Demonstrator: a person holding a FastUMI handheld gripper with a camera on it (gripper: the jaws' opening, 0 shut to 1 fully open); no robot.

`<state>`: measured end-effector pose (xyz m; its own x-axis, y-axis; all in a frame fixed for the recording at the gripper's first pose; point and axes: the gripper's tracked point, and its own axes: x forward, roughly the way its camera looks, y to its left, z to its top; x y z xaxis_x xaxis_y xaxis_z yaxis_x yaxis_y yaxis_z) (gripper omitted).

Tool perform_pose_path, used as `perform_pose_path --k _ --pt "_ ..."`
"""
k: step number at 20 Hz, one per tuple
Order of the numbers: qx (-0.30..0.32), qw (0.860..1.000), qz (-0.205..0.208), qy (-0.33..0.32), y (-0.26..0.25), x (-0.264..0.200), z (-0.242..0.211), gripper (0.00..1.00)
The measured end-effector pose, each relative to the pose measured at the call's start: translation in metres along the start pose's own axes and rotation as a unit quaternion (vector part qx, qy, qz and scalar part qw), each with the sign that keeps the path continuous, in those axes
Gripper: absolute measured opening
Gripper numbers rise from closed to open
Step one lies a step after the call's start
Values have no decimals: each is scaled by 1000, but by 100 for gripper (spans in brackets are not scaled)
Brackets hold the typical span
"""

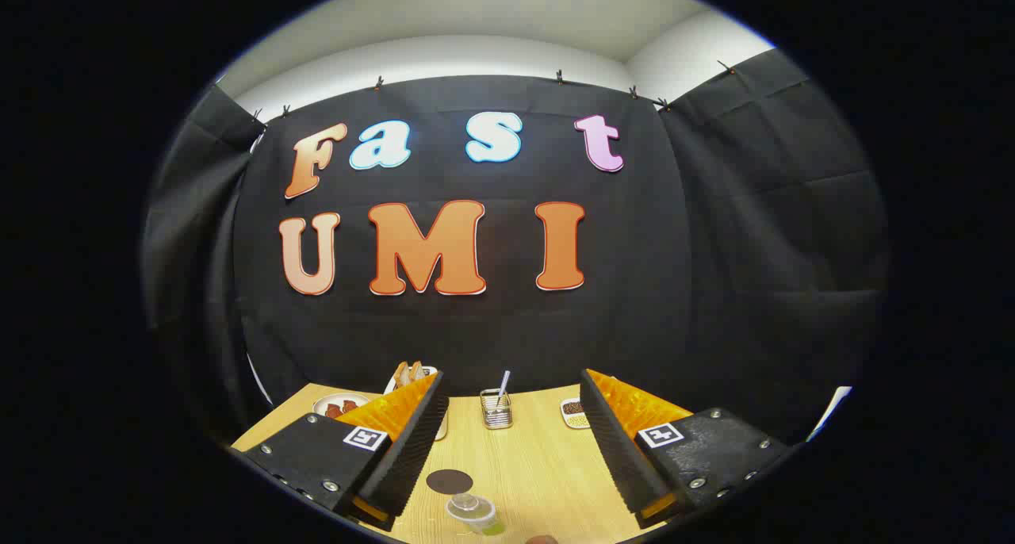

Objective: Take the bottle from table, then pour the juice into the cup, finally place the bottle on the coaster

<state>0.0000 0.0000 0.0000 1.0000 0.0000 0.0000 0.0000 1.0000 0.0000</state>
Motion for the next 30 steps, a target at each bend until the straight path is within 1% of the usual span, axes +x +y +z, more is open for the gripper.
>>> perform_pose_path --k 2,6,9,12,15,19,22,25,30 --pt "-1 1000 0 1 -1 -4 0 99" --pt "-13 1000 -13 -1 -13 -8 2 99" --pt "-7 1000 -19 -4 -18 -8 5 99" --pt "-2 1000 -20 -1 -20 -7 2 99" --pt "-12 1000 -25 -9 -23 -8 5 99" --pt "-24 1000 -16 -13 -20 -10 2 99" --pt "-19 999 -25 -6 -26 -13 -4 99" --pt "1 1000 -11 0 -16 -19 -14 99" --pt "-25 999 9 22 -4 -24 -38 99"
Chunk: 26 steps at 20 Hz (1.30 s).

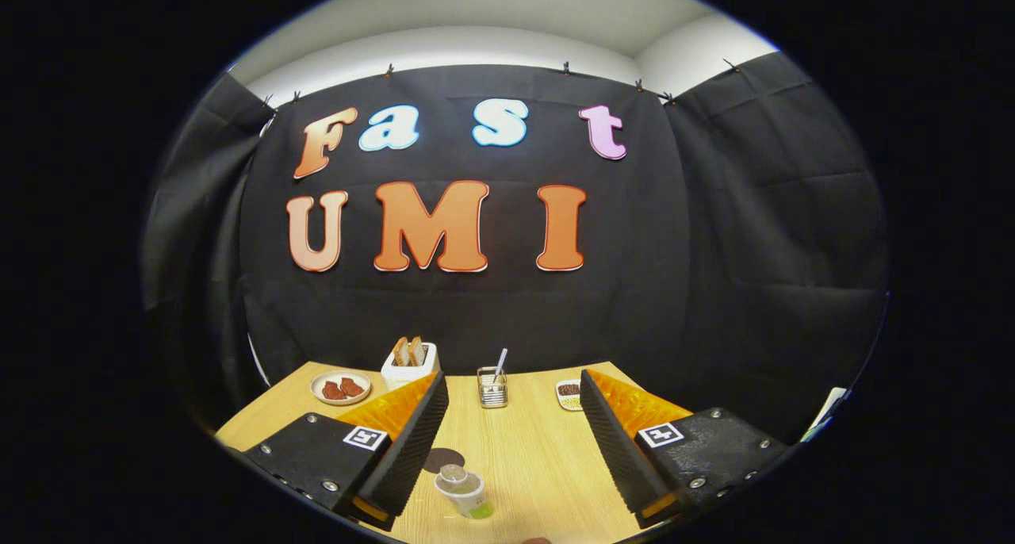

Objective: Take the bottle from table, then pour the juice into the cup, finally place the bottle on the coaster

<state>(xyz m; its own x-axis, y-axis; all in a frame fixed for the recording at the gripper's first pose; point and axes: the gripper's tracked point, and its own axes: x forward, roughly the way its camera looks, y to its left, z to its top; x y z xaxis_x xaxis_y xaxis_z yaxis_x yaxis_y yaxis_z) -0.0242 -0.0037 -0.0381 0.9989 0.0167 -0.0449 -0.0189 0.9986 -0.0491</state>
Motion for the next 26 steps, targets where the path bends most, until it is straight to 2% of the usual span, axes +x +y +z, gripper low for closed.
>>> perform_pose_path --k 5,9,13,26 --pt "-4 999 38 35 27 0 -43 99" --pt "-21 994 53 94 41 3 -94 99" --pt "-32 991 66 108 54 8 -126 99" --pt "0 978 45 206 55 21 -236 99"
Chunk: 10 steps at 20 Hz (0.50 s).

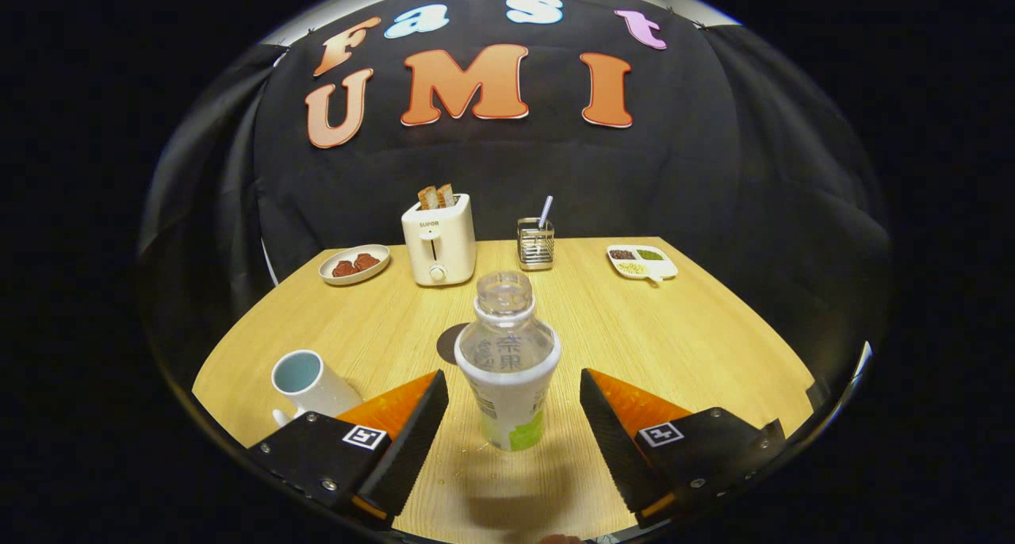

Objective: Take the bottle from table, then pour the juice into the cup, finally place the bottle on the coaster

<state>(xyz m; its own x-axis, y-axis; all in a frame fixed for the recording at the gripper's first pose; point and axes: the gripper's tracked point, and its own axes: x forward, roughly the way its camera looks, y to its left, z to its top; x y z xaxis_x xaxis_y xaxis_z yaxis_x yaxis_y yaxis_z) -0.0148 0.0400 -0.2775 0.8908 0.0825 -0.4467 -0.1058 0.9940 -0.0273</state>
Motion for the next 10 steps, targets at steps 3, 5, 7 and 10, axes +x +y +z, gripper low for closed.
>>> perform_pose_path --k 3,5,7,10 --pt "-1 1000 -6 10 -3 14 -8 100" --pt "0 1000 -7 14 -3 22 -14 100" --pt "1 1000 -2 25 0 31 -20 100" --pt "0 999 -2 33 2 38 -23 93"
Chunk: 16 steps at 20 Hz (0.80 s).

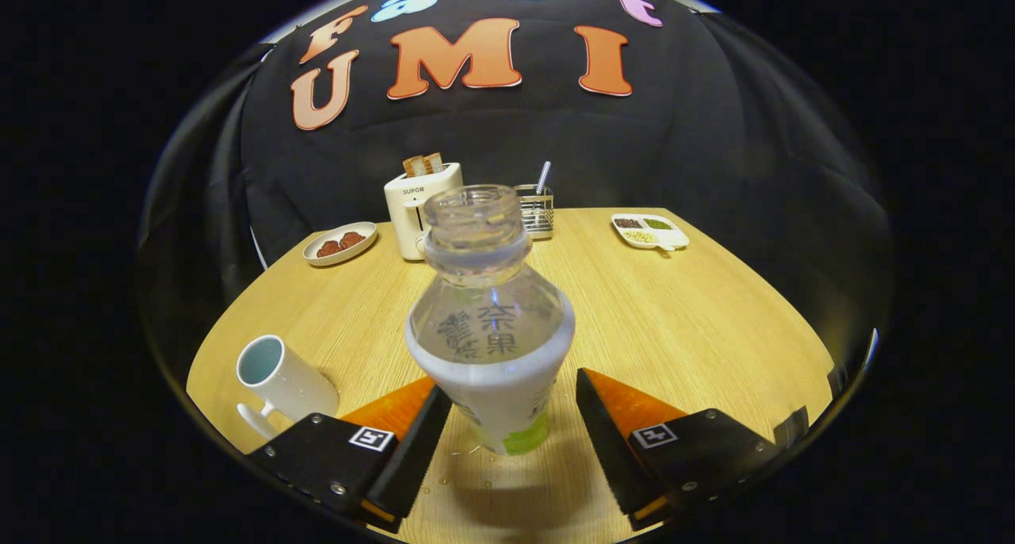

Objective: Take the bottle from table, then pour the juice into the cup, finally place the bottle on the coaster

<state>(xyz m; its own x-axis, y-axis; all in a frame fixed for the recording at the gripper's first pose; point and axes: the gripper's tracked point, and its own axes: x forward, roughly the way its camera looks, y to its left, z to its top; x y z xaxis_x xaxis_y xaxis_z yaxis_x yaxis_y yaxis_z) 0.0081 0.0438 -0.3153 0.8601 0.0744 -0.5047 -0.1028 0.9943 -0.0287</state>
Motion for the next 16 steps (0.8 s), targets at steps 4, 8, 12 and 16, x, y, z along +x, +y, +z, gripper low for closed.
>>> perform_pose_path --k 4,8,12,16 --pt "-7 1000 1 4 2 1 1 70" --pt "-23 1000 -1 17 3 1 2 62" --pt "-57 998 -16 17 -1 -7 18 58" --pt "-111 993 -23 9 1 -17 39 58"
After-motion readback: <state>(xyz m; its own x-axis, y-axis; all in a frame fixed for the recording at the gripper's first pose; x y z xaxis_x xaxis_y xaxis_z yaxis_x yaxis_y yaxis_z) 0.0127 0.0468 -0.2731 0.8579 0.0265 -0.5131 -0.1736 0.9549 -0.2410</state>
